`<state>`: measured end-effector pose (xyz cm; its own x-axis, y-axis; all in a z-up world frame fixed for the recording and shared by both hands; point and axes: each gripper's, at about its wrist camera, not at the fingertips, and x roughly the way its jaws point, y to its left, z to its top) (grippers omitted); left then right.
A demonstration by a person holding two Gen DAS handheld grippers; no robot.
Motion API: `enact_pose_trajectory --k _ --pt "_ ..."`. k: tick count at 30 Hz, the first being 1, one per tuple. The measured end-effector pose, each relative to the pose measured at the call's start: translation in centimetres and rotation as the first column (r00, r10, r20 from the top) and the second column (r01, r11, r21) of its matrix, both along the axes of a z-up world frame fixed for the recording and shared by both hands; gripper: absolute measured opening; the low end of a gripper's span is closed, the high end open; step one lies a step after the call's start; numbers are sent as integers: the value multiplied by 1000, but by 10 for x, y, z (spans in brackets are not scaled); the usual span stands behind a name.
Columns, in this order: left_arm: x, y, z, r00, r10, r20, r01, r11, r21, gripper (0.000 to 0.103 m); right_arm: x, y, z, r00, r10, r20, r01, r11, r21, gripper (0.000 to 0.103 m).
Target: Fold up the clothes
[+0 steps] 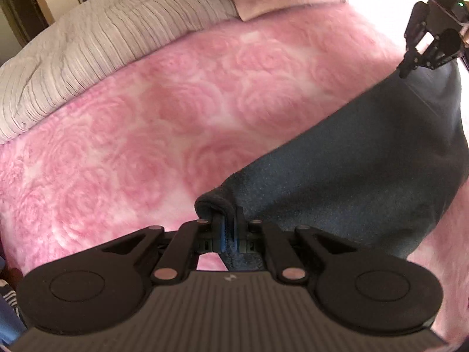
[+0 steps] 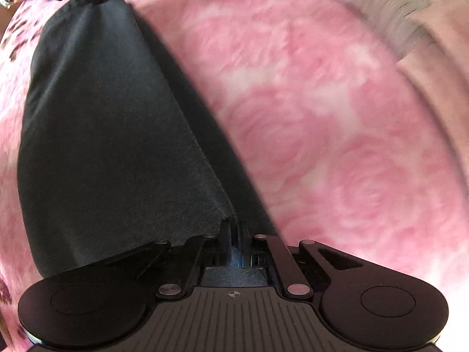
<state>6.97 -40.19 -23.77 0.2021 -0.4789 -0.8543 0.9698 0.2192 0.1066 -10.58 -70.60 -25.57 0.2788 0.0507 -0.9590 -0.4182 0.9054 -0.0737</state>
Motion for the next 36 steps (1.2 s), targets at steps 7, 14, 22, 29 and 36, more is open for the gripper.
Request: enact_pose_trajectory --k 7,14,22,29,36 --pt "8 -20 -50 999 37 -9 -36 997 70 4 14 -6 -27 997 -67 31 68 997 -26 2" --pt "3 -20 -43 998 17 63 -25 992 125 21 -8 -16 -17 969 -222 103 227 973 -33 11" --pt "-42 -20 -7 960 -81 267 25 978 205 28 -97 -42 31 788 -593 164 592 804 64 57" --pt "-175 -53 22 878 -415 239 377 907 190 29 -207 -25 27 581 -814 14 778 561 281 57" --pt "-295 -89 9 669 -722 178 689 692 216 34 -258 19 0 522 -839 -156 796 413 443 57"
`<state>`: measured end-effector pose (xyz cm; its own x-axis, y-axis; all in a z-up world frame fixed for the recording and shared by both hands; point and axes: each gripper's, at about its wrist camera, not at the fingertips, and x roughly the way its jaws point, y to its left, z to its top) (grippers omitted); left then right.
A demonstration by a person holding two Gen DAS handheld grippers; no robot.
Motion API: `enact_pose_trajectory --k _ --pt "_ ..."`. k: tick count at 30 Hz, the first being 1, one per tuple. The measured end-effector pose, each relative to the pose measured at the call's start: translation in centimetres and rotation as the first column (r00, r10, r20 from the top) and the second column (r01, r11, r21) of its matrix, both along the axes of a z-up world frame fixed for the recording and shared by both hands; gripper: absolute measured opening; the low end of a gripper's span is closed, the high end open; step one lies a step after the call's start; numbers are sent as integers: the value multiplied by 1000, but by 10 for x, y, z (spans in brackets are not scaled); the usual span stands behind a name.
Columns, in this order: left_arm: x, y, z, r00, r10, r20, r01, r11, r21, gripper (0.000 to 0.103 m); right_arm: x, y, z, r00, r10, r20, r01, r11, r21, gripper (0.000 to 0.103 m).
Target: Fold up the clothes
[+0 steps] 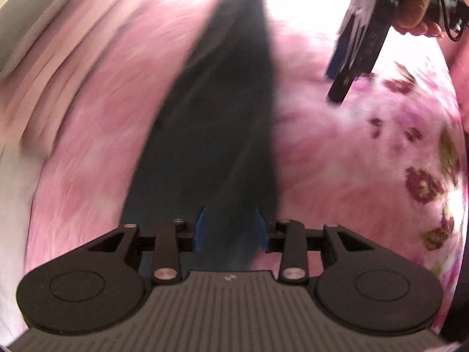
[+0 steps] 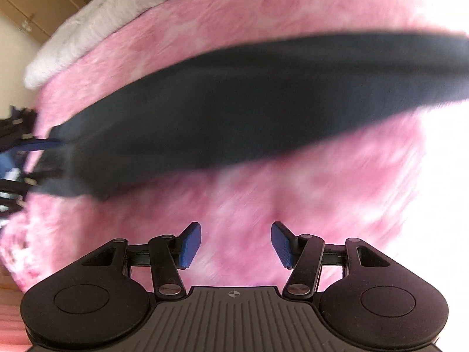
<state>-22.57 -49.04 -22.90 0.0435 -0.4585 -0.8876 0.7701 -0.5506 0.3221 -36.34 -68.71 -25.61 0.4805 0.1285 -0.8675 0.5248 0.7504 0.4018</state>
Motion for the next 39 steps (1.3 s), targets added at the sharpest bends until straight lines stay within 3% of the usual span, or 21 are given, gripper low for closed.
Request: enact_pose_trajectory --k 2,5,8,11,17,22,25,29,33,36,39 --pt "-16 -9 -10 998 -59 37 58 998 36 33 0 10 -4 999 29 22 -29 999 26 57" --pt "-15 -27 -19 998 -48 30 44 992 114 3 3 23 -7 996 73 58 -76 996 54 57" --pt "4 -45 -9 999 32 -39 -26 989 145 2 8 28 -6 990 86 111 -94 993 73 57" --pt "29 -62 2 983 107 -147 -79 980 182 2 17 30 -5 980 79 184 -100 989 108 57" --pt "65 -93 14 952 145 -268 -79 967 243 2 55 40 -8 934 157 323 -197 975 98 57" --pt "80 -99 20 948 116 -296 -40 967 251 2 77 39 -4 884 165 438 -203 978 40 57" --pt "83 -100 22 944 93 -318 -8 966 259 2 93 48 -3 840 229 491 -255 967 -15 57" --pt "85 -97 22 937 69 -341 22 967 256 2 111 65 -8 780 394 486 -363 918 -160 57" --pt "87 -95 18 939 66 -337 17 971 238 2 129 78 -26 738 474 480 -462 874 -153 57" --pt "86 -92 12 949 63 -308 12 971 238 2 132 73 -46 808 374 456 -457 885 84 57" --pt "79 -85 1 949 51 -311 32 966 256 2 104 64 -55 893 168 417 -323 884 337 57"
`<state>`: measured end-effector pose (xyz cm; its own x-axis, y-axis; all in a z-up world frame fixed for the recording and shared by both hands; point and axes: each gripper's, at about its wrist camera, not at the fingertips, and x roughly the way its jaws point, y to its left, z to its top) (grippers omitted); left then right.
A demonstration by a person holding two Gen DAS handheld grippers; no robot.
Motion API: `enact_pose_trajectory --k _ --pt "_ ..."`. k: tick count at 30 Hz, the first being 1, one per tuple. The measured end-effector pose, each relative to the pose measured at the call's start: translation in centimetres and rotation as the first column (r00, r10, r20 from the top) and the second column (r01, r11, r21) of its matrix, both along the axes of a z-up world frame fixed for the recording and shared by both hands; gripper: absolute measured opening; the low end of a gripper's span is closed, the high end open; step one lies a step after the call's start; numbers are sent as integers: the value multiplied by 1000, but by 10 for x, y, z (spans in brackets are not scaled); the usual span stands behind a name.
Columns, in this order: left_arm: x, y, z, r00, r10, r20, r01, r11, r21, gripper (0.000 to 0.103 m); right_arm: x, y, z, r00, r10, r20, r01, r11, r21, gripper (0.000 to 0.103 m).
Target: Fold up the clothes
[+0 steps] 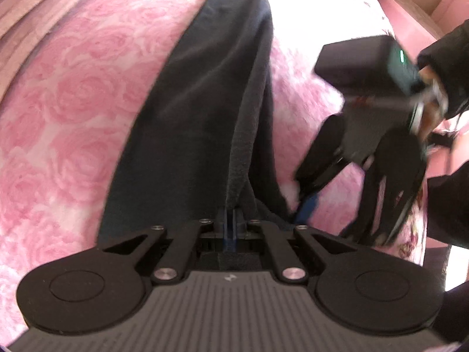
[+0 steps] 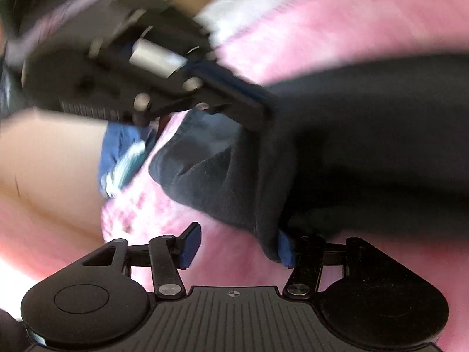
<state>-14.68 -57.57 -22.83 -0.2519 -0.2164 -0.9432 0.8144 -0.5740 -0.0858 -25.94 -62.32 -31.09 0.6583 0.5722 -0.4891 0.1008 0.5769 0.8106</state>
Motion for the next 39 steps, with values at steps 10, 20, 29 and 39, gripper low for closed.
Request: enact_pose_trajectory --k 10,20,29,39 --pt "1 23 4 989 94 -114 -87 994 68 10 -52 22 -9 985 -77 -152 91 992 87 57" --pt "66 49 2 968 252 1 -251 967 49 10 -10 2 -9 976 -217 10 217 976 13 57" --pt "64 76 -50 975 157 157 -170 983 73 10 -20 5 -45 979 -150 -141 184 943 277 57" --pt "45 81 -25 972 181 150 -185 983 9 10 -36 -4 -13 941 -257 -219 273 961 48 58"
